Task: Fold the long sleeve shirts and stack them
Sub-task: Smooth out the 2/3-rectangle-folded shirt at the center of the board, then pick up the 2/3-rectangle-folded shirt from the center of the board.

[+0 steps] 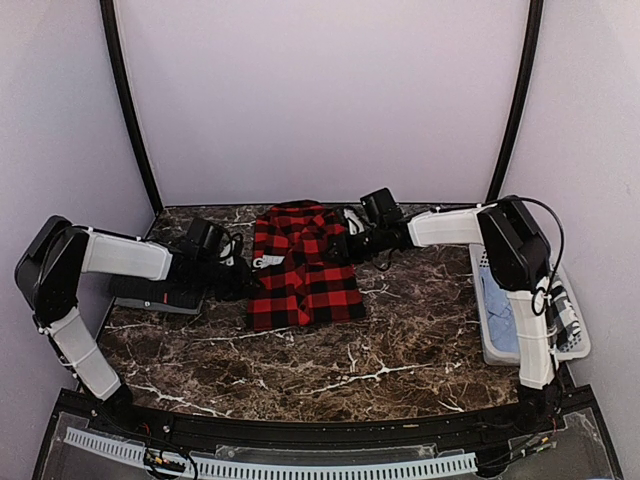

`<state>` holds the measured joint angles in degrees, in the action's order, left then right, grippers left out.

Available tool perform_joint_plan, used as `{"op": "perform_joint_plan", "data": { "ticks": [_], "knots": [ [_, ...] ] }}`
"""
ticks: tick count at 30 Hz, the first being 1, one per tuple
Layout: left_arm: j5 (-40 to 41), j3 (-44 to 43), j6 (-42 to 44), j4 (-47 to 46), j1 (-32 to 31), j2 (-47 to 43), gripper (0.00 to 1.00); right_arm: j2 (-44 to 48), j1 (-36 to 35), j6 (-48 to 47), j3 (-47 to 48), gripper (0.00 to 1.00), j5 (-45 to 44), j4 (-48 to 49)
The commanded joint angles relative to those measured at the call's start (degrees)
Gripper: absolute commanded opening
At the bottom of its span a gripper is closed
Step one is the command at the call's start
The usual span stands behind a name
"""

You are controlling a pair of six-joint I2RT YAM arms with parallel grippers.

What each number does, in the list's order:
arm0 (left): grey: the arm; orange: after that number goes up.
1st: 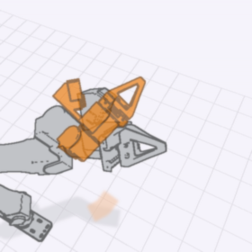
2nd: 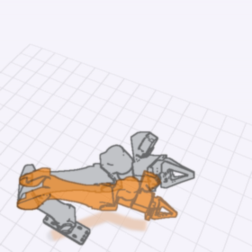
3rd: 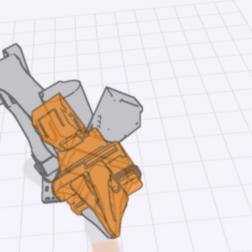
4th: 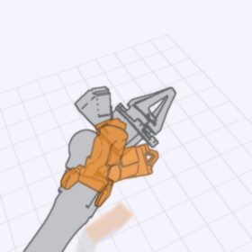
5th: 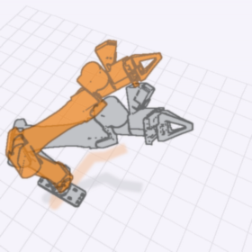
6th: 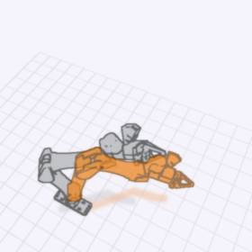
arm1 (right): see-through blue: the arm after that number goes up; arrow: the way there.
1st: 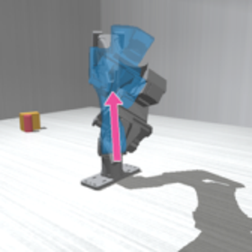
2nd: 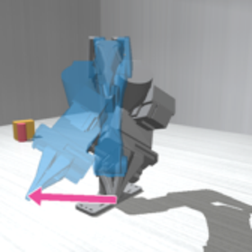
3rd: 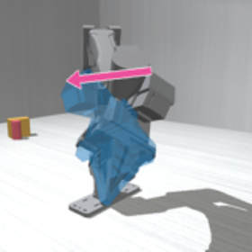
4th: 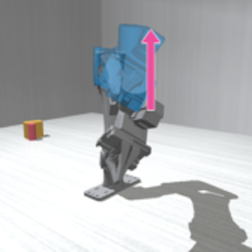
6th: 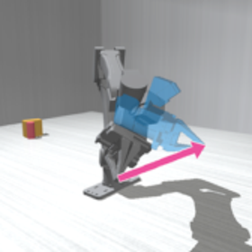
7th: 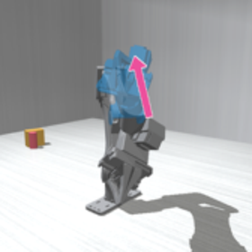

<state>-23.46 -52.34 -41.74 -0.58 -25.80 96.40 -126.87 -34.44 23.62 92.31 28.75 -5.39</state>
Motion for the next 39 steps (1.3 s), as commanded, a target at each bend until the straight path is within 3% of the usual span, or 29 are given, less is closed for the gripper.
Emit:
{"op": "perform_joint_plan", "data": {
  "ticks": [1,12,20,39],
  "knots": [
    [-4.3,5.6,-4.4,-6.2,-0.6,-3.3,0.17,0.9,0.4,1.9,-4.6,0.34,1.2,3.8],
    [-3.3,11.4,-5.3,-5.7,-0.6,-3.7,0.15,16.1,0.4,1.9,-22.8,0.37,-4.2,5.1],
    [-1.0,13.2,-3.9,-0.3,-0.7,-11.3,0.18,26.2,-0.8,3.0,-35.6,0.35,-6.7,5.1],
    [0.5,20.4,-5.4,-1.1,-3.0,-14.1,0.18,27.8,-5.8,4.7,-40.5,0.30,-11.5,2.4]
  ]
}}
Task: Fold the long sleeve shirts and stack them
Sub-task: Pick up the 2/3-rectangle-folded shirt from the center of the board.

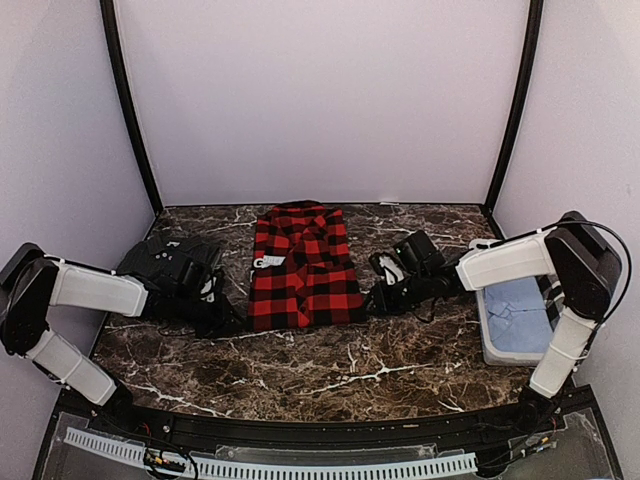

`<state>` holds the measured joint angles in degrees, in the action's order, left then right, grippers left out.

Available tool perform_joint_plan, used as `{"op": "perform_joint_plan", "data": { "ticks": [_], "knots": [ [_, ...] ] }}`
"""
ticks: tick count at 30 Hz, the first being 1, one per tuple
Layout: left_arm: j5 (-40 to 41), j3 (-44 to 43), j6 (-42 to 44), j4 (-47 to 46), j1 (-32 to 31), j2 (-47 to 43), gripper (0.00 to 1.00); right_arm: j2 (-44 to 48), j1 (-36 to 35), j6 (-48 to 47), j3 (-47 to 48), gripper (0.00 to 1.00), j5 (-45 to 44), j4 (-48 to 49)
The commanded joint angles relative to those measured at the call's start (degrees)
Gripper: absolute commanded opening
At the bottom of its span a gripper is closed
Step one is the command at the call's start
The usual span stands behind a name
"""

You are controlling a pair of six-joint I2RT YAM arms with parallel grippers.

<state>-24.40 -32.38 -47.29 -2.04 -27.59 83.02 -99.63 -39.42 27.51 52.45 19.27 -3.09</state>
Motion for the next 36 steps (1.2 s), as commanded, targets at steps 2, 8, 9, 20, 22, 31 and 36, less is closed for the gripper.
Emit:
{"op": "perform_joint_plan", "data": {
  "ticks": [2,8,9,20,22,31,36],
  "knots": [
    [2.8,-0.3,0.6,1.4,-1.8,-0.2,0.18,0.4,-1.2,0.8,-1.0,0.30,-2.6,0.1],
    [4.6,-0.7,1.3,1.7,-2.4,1.3,0.18,-0.2,-1.9,1.1,-1.8,0.30,-3.6,0.4],
    [4.7,-0.7,1.3,1.7,-2.5,1.7,0.18,-0.4,-2.1,1.1,-1.7,0.29,-3.8,0.4],
    [5.9,-0.8,1.3,1.7,-2.9,1.7,0.18,-2.7,-4.2,2.2,0.5,0.26,-10.1,-4.3],
    [6.2,-0.8,1.4,1.7,-2.9,1.6,0.18,-3.0,-4.4,2.4,0.8,0.25,-10.7,-4.5],
    [6.8,-1.4,1.9,3.1,-3.9,1.7,0.21,-3.5,-5.2,3.3,1.1,0.22,-11.4,-4.3],
    [6.9,-2.3,2.1,2.8,-4.2,3.4,0.21,-3.4,-5.3,3.6,1.2,0.22,-10.9,-3.5]
  ]
}}
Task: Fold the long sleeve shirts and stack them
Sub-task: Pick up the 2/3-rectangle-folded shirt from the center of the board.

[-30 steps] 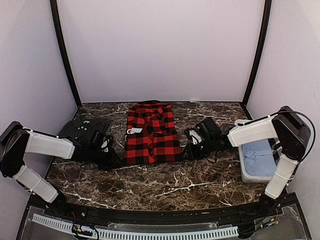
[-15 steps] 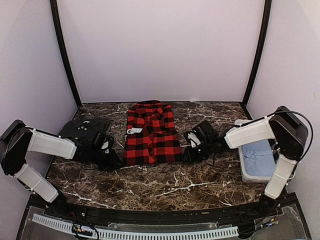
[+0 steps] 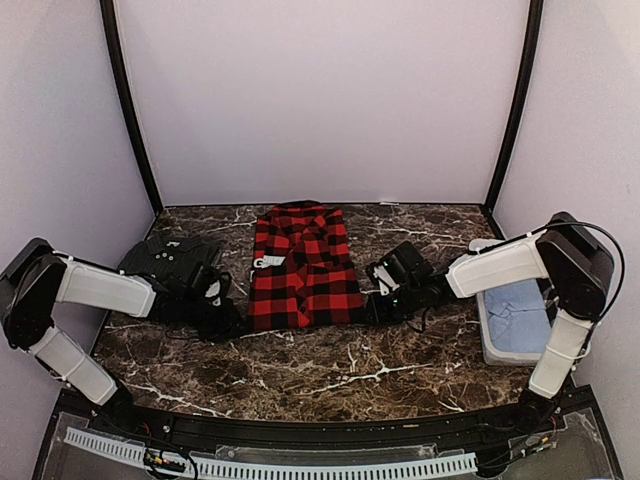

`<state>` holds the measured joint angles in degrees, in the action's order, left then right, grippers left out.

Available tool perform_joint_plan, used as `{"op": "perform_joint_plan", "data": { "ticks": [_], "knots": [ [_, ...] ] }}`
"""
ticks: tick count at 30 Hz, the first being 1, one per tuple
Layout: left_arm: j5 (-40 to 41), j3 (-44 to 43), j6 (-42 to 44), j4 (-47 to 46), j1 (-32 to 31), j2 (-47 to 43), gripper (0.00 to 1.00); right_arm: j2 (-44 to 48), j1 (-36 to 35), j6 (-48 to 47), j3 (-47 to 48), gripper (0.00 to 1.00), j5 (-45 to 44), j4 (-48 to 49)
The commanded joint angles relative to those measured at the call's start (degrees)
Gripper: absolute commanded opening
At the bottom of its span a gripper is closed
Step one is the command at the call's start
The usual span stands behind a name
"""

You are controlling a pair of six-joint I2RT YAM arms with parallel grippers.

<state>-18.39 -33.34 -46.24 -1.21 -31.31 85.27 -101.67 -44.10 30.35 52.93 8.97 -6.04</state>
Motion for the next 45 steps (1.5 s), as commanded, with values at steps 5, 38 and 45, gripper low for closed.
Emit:
{"op": "perform_joint_plan", "data": {
  "ticks": [5,38,45],
  "knots": [
    [1.6,-1.9,1.1,1.7,-0.9,2.0,0.21,-1.8,-1.0,1.2,0.6,0.21,0.3,0.3],
    [-0.5,1.8,-3.1,12.1,-7.8,-10.7,0.00,14.9,-4.8,8.2,-12.6,0.00,4.8,2.0],
    [1.4,2.5,-8.2,23.3,-14.1,-24.2,0.00,28.6,-10.0,14.0,-13.8,0.00,3.0,-6.5]
  ]
}}
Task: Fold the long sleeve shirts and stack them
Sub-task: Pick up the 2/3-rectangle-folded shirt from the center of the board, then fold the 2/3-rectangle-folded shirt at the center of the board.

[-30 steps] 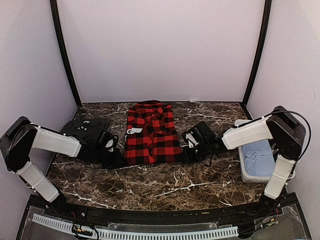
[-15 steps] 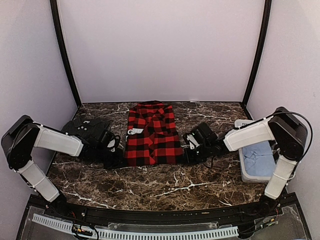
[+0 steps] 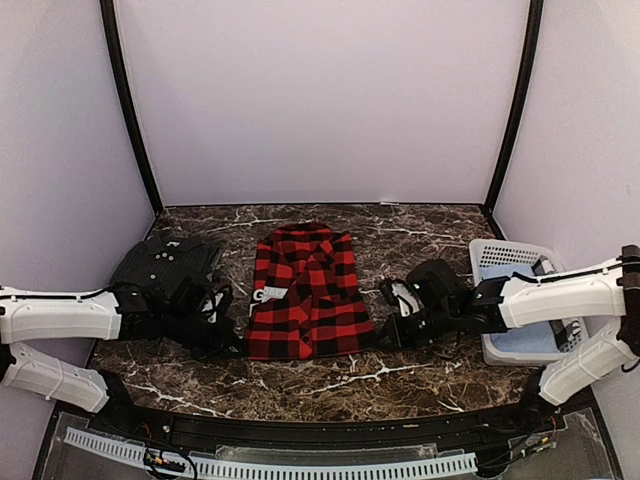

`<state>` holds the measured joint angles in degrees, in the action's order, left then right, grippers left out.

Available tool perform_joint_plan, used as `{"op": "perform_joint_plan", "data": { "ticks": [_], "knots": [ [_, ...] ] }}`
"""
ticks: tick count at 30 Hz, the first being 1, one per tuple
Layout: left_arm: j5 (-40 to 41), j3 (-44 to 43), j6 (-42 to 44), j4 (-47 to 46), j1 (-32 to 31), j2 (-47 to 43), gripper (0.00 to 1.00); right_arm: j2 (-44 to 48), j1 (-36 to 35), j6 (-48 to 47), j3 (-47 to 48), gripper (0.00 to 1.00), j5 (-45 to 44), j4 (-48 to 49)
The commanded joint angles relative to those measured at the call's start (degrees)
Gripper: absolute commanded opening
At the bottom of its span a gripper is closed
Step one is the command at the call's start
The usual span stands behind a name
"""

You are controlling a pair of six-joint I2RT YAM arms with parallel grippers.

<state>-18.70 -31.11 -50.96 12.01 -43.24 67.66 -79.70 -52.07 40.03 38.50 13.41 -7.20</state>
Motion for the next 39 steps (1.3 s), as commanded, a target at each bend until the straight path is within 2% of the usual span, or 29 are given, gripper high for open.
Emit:
{"op": "perform_joint_plan", "data": {
  "ticks": [1,4,6,8,11,14,18,22,26,28,31,34,39],
  "knots": [
    [1.8,-0.3,-4.1,11.1,-2.6,-9.0,0.00,8.4,-2.2,4.9,1.6,0.00,-1.5,-6.8],
    [3.6,-5.1,-3.5,15.9,-2.6,-11.9,0.00,11.0,-2.2,5.2,6.5,0.00,-2.3,-9.7],
    [5.1,-9.3,-1.6,17.5,-2.2,-10.1,0.00,9.2,-1.5,3.7,11.4,0.00,-3.2,-11.4],
    [3.8,-13.1,1.2,17.0,0.4,-6.6,0.00,5.3,0.5,1.8,16.3,0.00,-2.9,-11.7],
    [-0.3,-18.9,6.1,12.0,8.4,-0.4,0.00,-2.1,5.4,-1.3,23.2,0.00,-1.6,-9.7],
    [-2.8,-25.3,12.3,8.7,16.2,11.7,0.00,-12.9,11.9,-3.3,31.0,0.00,0.7,-5.1],
    [-7.2,-35.4,14.7,0.1,23.0,29.1,0.00,-29.2,18.1,-4.2,43.9,0.00,2.5,-0.9],
    [-8.4,-49.3,15.0,-1.8,25.1,48.1,0.00,-45.2,21.9,-2.5,56.5,0.00,6.4,1.6],
    [-9.0,-56.8,13.0,-4.2,25.2,58.5,0.00,-56.1,22.4,-1.6,65.9,0.00,8.6,-0.6],
    [-9.4,-56.4,12.2,-5.6,25.1,59.7,0.00,-57.3,22.3,-1.0,65.6,0.00,9.4,0.4],
    [-10.4,-53.2,11.4,-7.3,24.7,57.9,0.00,-55.0,22.0,-0.6,59.7,0.00,9.0,3.2],
    [-10.4,-44.7,10.4,-10.7,23.4,53.7,0.00,-50.2,21.4,-0.9,51.8,0.00,8.9,5.1],
    [-8.2,-29.1,7.0,-16.1,20.4,39.7,0.00,-39.0,19.6,-0.7,33.5,0.00,8.5,10.6]
  ]
}}
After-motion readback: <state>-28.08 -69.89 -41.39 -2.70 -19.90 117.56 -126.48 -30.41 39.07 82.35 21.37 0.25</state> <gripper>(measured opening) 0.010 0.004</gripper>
